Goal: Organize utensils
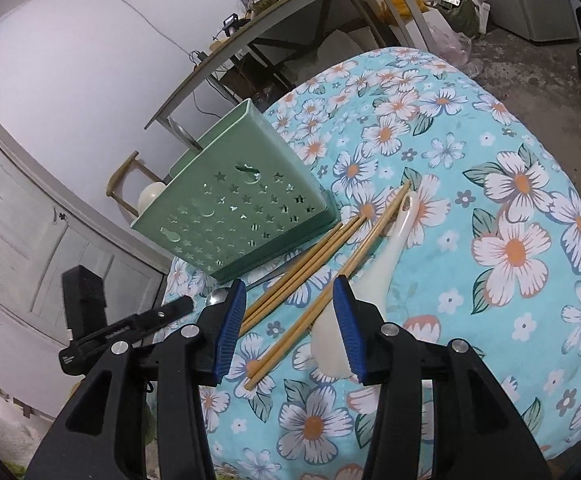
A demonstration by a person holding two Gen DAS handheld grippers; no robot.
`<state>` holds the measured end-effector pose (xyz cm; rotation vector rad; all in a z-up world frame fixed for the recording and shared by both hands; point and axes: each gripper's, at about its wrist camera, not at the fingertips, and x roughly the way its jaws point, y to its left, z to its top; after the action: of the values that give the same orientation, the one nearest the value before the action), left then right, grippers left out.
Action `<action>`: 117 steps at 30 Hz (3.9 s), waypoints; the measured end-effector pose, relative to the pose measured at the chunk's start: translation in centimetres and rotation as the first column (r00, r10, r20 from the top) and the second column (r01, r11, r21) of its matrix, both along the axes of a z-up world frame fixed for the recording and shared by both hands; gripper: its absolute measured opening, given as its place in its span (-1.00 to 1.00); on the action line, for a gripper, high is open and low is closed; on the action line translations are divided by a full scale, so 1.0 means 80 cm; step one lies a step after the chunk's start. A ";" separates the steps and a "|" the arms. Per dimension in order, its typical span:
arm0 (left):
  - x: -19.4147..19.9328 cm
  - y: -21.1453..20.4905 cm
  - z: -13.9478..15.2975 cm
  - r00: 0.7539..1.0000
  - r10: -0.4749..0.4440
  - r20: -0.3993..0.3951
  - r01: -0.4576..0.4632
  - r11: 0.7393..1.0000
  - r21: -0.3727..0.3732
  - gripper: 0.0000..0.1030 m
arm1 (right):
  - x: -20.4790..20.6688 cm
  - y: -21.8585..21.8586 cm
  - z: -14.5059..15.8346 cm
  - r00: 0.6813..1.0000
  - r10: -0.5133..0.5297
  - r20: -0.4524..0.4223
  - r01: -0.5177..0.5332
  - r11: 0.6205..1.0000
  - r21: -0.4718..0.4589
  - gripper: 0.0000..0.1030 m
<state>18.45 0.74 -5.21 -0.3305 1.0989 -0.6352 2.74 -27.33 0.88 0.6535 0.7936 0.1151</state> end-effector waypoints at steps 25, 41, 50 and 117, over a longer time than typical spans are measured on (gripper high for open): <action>0.030 -0.010 -0.036 0.994 0.057 -0.098 -0.056 0.998 0.016 -0.79 | -0.004 -0.030 -0.066 0.990 -0.037 -0.138 0.056 0.989 0.140 -0.13; 0.024 -0.019 -0.034 0.996 0.061 -0.067 -0.058 0.997 0.045 -0.80 | 0.004 -0.022 -0.113 0.981 -0.038 -0.189 0.093 0.951 0.295 -0.22; 0.020 -0.023 -0.031 0.996 0.071 -0.053 -0.068 0.995 0.067 -0.82 | -0.003 -0.023 -0.121 0.983 -0.059 -0.174 0.125 0.909 0.397 -0.73; -0.002 -0.051 0.211 0.754 -0.150 0.639 -0.092 0.940 0.329 -0.83 | -0.050 -0.055 -0.052 0.980 -0.184 -0.076 0.198 0.945 0.259 -0.92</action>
<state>18.28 -3.35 11.64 0.2190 0.5040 -0.5119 -1.26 -31.73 -3.27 0.9884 0.7663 0.0278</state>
